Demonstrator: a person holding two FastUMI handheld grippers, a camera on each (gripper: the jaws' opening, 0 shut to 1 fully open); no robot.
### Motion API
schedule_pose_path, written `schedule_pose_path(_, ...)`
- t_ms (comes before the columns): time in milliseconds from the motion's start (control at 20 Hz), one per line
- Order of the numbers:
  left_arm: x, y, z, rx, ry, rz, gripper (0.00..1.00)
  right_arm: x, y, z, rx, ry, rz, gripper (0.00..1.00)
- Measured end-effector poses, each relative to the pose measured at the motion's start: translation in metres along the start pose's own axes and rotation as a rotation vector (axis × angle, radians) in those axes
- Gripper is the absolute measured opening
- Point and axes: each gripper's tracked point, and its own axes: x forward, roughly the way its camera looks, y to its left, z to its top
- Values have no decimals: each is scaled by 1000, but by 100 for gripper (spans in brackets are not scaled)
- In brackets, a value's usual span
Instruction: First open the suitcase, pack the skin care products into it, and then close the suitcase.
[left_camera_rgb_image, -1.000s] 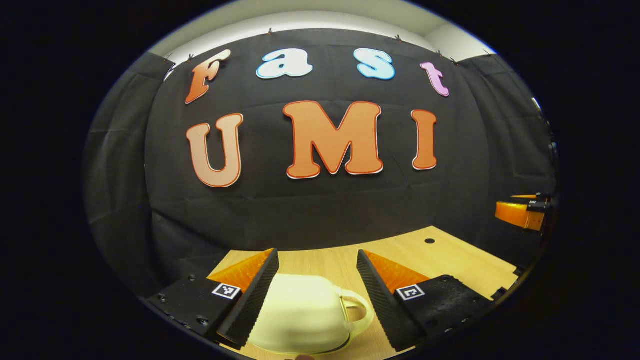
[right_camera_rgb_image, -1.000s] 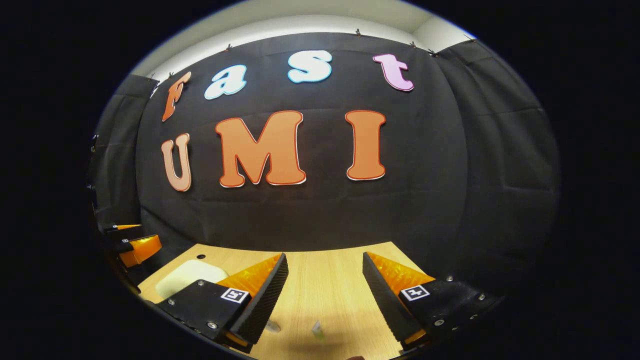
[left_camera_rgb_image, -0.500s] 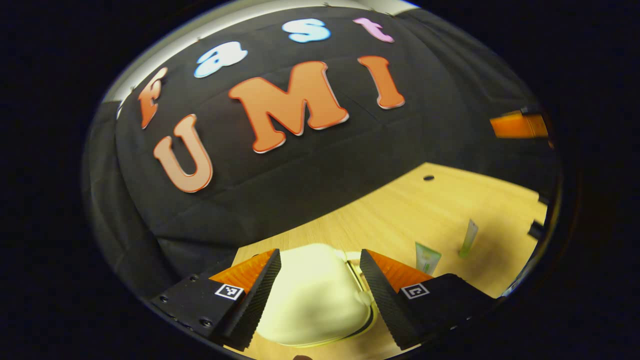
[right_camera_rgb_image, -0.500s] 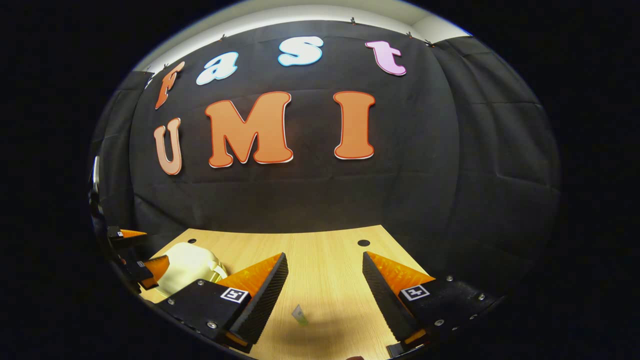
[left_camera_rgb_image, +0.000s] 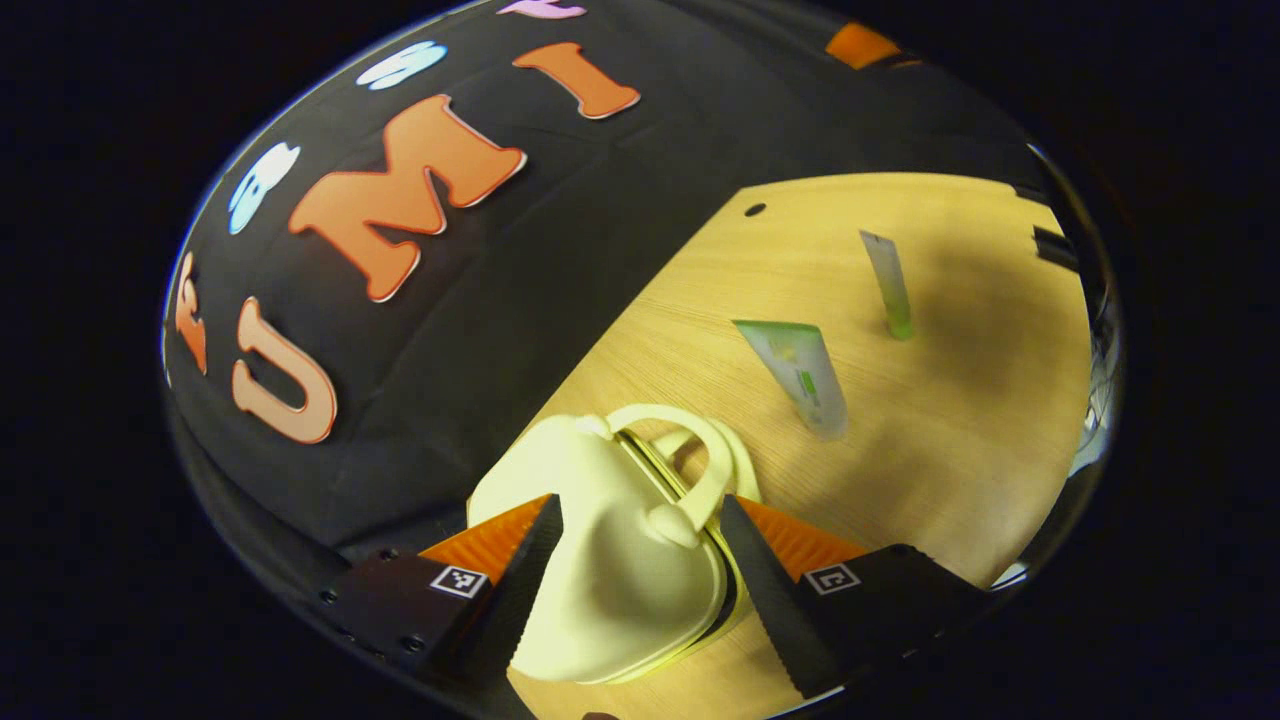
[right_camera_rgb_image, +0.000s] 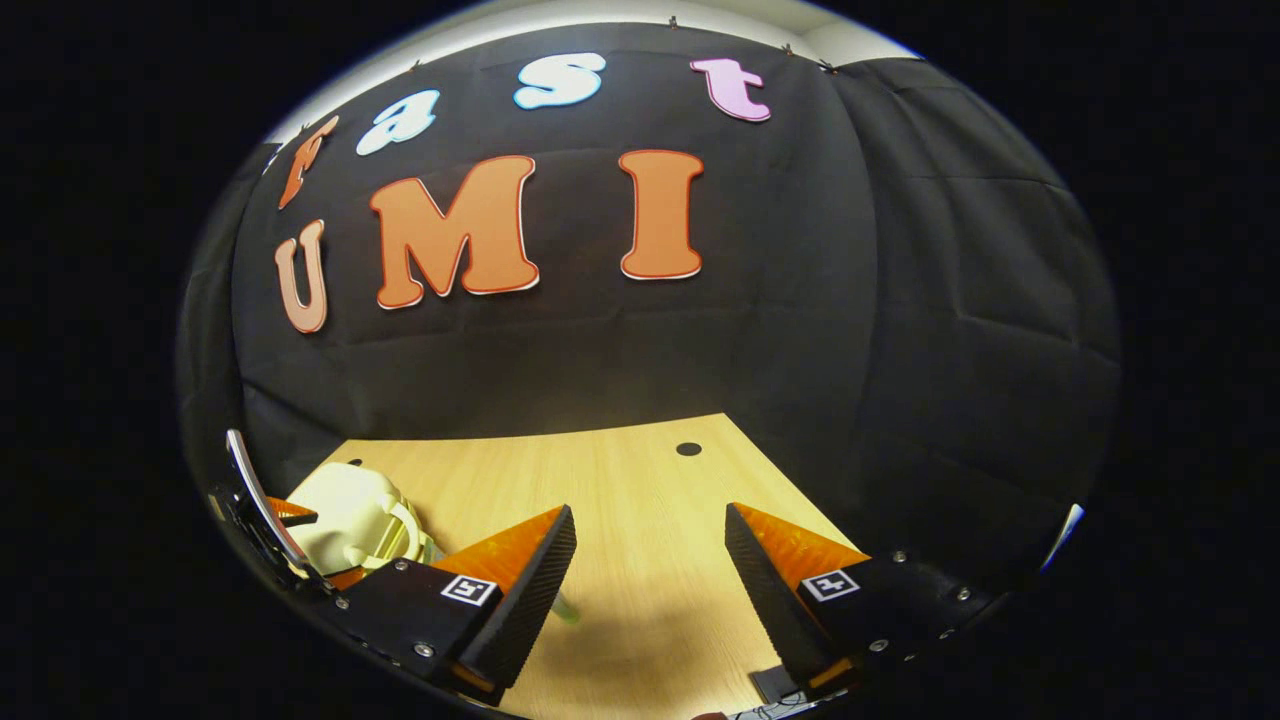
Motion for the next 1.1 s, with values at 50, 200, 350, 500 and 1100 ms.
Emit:
schedule_pose_path(50, 4, -9, 1, 25, 8, -14, 99, 0, -5, -3, 8, 10, -11, 95)
schedule_pose_path(200, 16, -21, 1, 61, 39, -42, 98, -2, -18, -12, 25, 30, -41, 95)
schedule_pose_path(350, 33, -18, 2, 106, 71, -31, 98, -2, -30, -18, 30, 49, -70, 95)
schedule_pose_path(500, 56, -22, 5, 165, 91, -64, 98, -1, -39, -24, 37, 69, -90, 95)
schedule_pose_path(1100, 86, -53, -1, 241, 156, -196, 20, 17, -32, -11, 34, 67, -99, 95)
